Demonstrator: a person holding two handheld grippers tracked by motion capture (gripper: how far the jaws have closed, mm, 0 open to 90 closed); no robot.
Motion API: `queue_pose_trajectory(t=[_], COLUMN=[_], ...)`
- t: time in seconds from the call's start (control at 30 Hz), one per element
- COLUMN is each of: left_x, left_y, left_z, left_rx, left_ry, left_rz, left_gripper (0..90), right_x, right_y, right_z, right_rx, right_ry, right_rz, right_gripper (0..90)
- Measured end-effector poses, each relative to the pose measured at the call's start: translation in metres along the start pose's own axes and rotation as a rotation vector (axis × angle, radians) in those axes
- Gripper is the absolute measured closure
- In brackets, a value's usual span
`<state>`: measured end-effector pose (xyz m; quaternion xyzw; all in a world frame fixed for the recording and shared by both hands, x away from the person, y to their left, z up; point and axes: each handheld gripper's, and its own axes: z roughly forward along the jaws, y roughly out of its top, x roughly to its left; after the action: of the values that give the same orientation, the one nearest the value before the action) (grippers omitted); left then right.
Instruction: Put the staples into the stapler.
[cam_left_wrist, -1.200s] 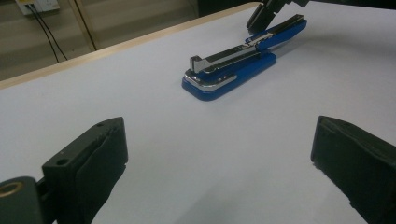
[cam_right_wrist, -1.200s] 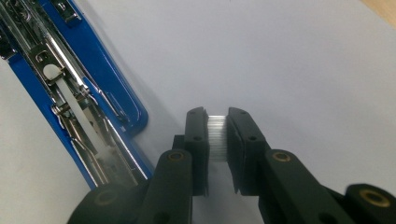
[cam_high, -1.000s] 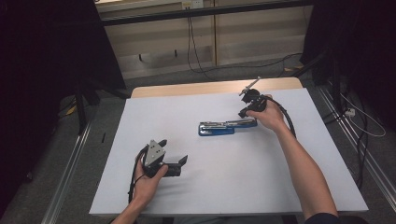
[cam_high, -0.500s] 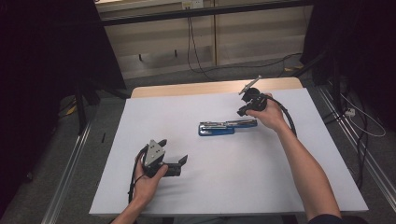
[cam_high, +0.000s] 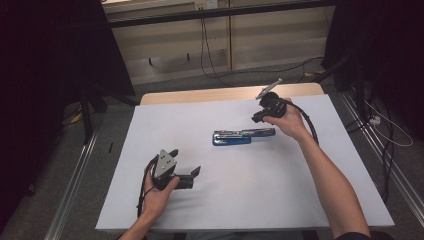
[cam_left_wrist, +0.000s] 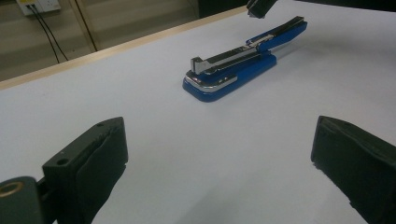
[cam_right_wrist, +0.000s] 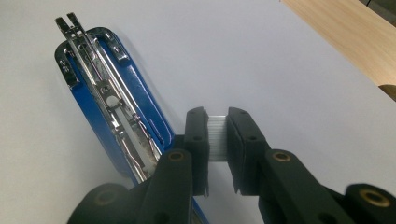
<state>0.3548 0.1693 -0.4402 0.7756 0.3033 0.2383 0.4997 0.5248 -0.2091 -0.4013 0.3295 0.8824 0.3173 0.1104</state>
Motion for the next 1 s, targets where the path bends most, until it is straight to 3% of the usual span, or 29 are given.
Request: queue_pose_trajectory(t=[0.5,1.0], left_x=[0.001,0.0], left_y=[0.001,0.001], left_z=[-0.002,-0.002], left_rx=[-0.015,-0.013], left_ry=[0.01,0.01], left_rz=[-0.001,0.001], left_gripper=[3.9,3.9], right_x=[0.014,0.022], right_y=[0.009,0.017], right_z=[-0.004,-0.003], right_rx=[-0.046,-0.068], right_ry=[0.042,0.076], right_rz=[-0.065,-0.094], right_gripper=[79.4,79.4])
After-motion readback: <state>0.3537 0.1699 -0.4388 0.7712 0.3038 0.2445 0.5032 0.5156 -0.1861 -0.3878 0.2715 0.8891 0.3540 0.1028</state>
